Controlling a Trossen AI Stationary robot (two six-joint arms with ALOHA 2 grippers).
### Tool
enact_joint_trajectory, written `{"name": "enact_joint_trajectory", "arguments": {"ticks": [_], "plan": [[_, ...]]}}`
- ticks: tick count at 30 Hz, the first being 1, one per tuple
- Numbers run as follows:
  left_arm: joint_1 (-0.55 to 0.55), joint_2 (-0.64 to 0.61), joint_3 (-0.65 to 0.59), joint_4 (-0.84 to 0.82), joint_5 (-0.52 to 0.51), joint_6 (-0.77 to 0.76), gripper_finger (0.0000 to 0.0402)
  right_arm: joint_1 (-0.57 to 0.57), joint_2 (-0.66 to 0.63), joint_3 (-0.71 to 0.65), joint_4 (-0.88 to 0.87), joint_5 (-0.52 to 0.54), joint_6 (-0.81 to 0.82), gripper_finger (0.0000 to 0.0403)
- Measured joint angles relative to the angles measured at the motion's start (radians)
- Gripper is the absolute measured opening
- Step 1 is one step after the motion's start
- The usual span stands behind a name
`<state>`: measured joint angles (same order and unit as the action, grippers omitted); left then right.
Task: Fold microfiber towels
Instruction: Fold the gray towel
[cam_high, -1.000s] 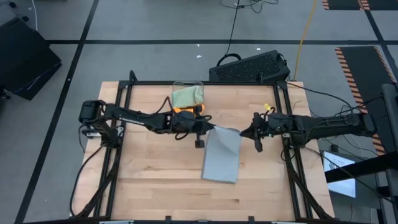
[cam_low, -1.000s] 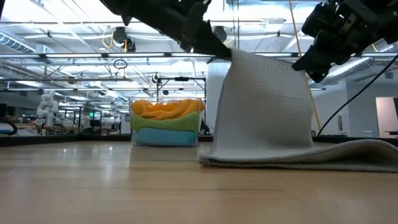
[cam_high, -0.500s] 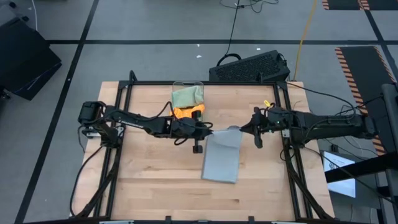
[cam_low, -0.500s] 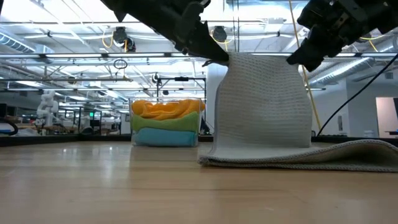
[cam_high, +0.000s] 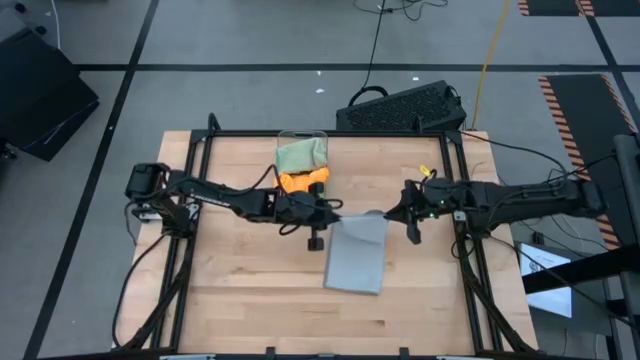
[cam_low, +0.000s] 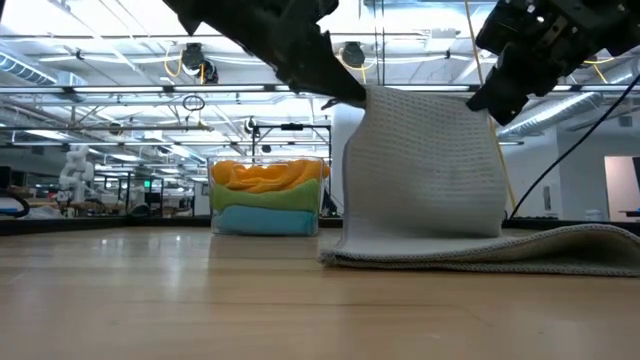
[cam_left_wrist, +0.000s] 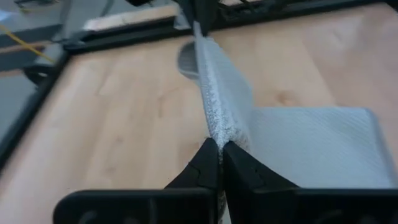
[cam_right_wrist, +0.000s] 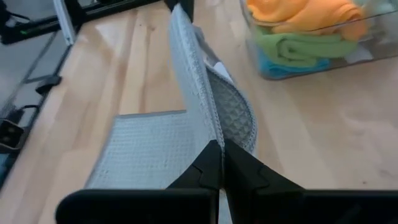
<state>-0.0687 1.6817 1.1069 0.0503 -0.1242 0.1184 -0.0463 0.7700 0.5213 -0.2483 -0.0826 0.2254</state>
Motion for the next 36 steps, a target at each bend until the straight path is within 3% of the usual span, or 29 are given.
{"name": "enact_joint_trajectory", "arguments": {"ticks": [7,10,16,22,25,31,36], "plan": [[-0.063,0.000,0.000,-0.028,0.049,-0.073,0.0016,0.057,0.077,-0.005,0.062,-0.070,0.045,0.0004],[-0.093,0.008,0.000,-0.034,0.039,-0.080,0.0010,0.069,0.110,-0.005,0.111,-0.131,0.064,0.0004],[-0.116,0.035,0.000,-0.018,0.003,-0.117,0.0014,0.069,0.129,-0.005,0.076,-0.149,0.074,0.0004],[-0.106,0.045,-0.002,0.029,-0.146,-0.063,0.0006,-0.002,0.096,-0.003,0.051,-0.108,0.003,0.0004],[-0.068,0.043,-0.002,0.109,-0.167,-0.002,0.0012,-0.051,0.072,0.031,-0.037,-0.026,-0.060,0.0004],[0.036,0.039,-0.002,0.170,-0.109,0.047,0.0007,-0.155,0.055,0.107,-0.155,0.008,-0.217,0.0004],[0.097,0.039,-0.002,0.170,-0.068,0.043,0.0013,-0.259,0.070,0.111,-0.130,0.006,-0.363,0.0004]]}}
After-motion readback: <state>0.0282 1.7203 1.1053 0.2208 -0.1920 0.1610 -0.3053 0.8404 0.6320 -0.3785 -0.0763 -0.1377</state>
